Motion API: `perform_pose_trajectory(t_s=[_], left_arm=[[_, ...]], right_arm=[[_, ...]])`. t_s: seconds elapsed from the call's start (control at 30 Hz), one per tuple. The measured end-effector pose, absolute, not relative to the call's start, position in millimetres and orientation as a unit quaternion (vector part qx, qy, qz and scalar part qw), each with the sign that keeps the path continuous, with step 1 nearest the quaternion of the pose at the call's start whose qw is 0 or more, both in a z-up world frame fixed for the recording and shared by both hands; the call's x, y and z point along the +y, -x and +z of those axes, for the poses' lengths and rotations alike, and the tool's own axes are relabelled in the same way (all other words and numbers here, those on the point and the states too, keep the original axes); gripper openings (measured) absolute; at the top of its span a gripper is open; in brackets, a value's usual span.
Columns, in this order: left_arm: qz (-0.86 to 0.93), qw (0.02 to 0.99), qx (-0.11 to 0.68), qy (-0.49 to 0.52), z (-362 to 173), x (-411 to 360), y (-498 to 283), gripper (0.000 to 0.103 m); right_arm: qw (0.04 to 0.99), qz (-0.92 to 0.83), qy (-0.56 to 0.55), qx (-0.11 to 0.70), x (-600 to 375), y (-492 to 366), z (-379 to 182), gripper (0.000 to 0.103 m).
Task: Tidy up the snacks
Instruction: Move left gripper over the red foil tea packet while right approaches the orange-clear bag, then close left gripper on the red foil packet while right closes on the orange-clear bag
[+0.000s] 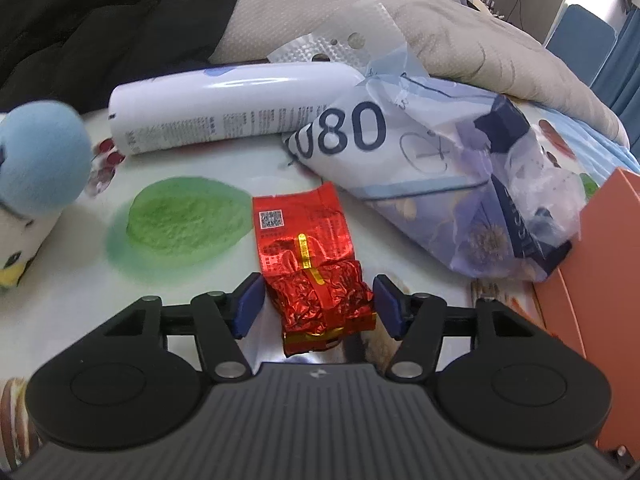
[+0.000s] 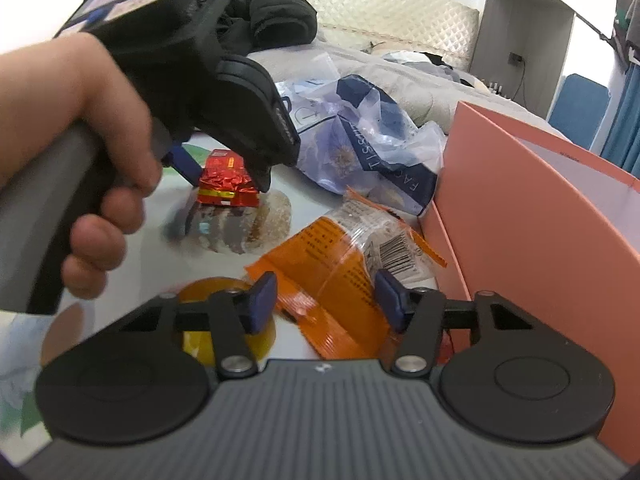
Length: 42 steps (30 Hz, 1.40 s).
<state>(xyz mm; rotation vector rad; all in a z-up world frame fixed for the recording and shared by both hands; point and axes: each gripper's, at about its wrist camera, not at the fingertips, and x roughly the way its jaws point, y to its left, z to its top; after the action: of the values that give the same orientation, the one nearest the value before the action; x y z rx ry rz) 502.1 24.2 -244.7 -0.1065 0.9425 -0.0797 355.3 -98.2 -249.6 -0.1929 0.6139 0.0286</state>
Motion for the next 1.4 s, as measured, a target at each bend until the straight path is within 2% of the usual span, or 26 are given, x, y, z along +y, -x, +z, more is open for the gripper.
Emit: perform_pose_trajectory(t_s=[0.03, 0.13, 0.23, 0.9, 1.13, 1.4], left_arm=[[-0.038, 0.889, 0.454, 0.050, -245, 25, -497, 0.065], [-0.035, 0.889, 0.454, 0.052, -243, 31, -480, 0.065], [-0.031, 0.888, 0.455, 0.057, -243, 36, -459, 0.065], [-0.050, 0.874, 0.475, 0.091, -228, 52, -288, 0.065], [-0.057, 0.883, 0.464, 0.040, -219, 46, -216, 0.065], [-0.056, 0.879, 0.472, 0.040, -216, 54, -161, 0.065]], right_arm=[[0.948, 0.013, 0.098, 0.302, -99, -354, -250, 0.041], [0.948, 0.009, 0.109, 0.300, -100, -348, -248, 0.028], [0.946, 0.016, 0.114, 0.302, -101, -342, -247, 0.023], [0.934, 0.060, 0.115, 0.332, -107, -230, -225, 0.020], [0.925, 0.094, 0.110, 0.350, -113, -180, -214, 0.020], [0.912, 0.146, 0.102, 0.370, -122, -127, -206, 0.020]])
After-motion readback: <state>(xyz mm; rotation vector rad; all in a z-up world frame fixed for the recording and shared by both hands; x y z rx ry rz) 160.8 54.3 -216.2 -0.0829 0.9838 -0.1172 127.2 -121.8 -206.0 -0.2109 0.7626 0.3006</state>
